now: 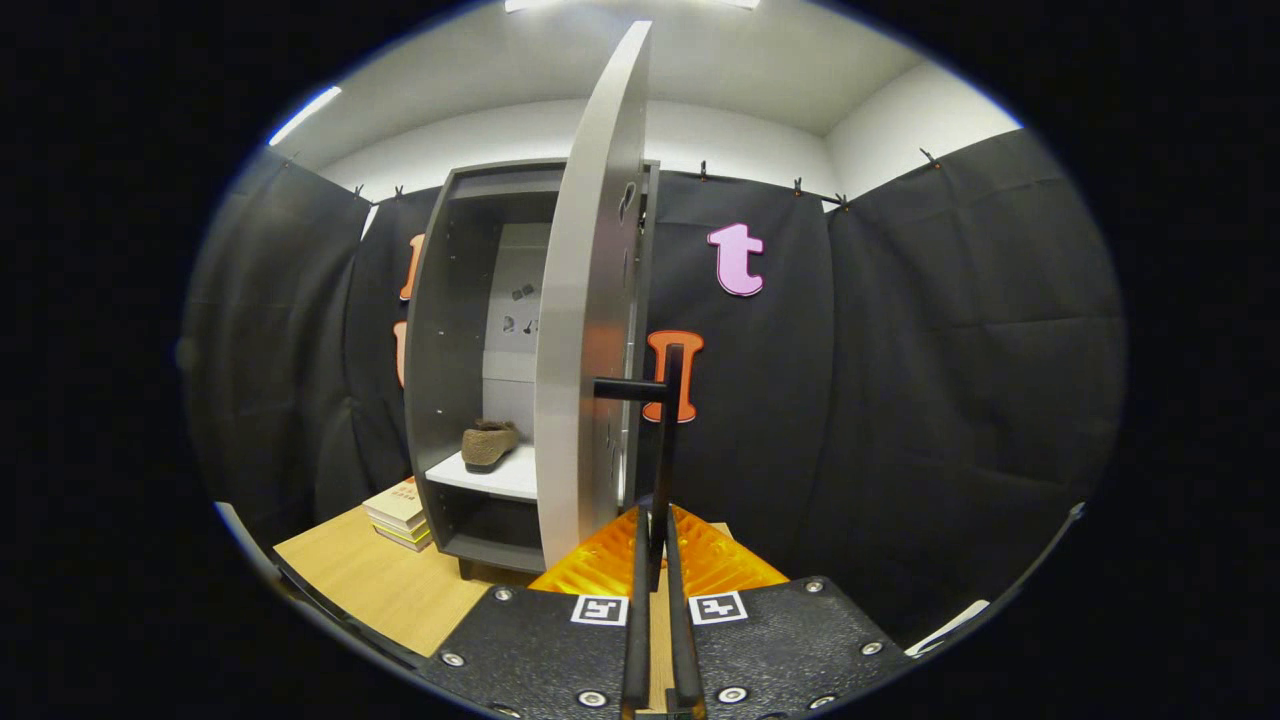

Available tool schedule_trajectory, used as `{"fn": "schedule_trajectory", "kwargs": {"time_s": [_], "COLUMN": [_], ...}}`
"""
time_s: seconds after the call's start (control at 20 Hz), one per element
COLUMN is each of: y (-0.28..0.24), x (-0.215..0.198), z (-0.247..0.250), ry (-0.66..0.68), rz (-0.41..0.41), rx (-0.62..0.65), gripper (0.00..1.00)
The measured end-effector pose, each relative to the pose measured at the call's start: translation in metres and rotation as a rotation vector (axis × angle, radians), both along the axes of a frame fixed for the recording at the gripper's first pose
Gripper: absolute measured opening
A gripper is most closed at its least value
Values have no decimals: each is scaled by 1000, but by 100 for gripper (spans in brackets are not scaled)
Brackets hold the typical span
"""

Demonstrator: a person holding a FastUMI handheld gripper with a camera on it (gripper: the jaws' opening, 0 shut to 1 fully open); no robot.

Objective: Open the shoe cabinet door, grab the shoes and put them into the shoe cabinet, then close the shoe cabinet door.

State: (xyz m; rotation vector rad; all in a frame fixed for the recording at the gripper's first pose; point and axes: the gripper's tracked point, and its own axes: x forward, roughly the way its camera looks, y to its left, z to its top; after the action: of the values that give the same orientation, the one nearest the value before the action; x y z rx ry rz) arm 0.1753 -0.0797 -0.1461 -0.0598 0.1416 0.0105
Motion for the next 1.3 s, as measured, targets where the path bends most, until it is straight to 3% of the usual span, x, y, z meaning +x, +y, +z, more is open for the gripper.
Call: {"fn": "schedule_trajectory", "kwargs": {"time_s": [0.25, 0.5, 0.85, 1.1, 1.3], "y": [-10, -11, -5, 46, 99], "x": [-2, -15, -31, -50, -57], "z": [-3, 5, 12, 15, -10], "ry": [8, -9, -13, -13, 42], "rz": [-14, -79, -240, -283, -238], "rx": [22, -46, -101, -83, -36], "gripper": [7, 8, 7, 8, 13]}}
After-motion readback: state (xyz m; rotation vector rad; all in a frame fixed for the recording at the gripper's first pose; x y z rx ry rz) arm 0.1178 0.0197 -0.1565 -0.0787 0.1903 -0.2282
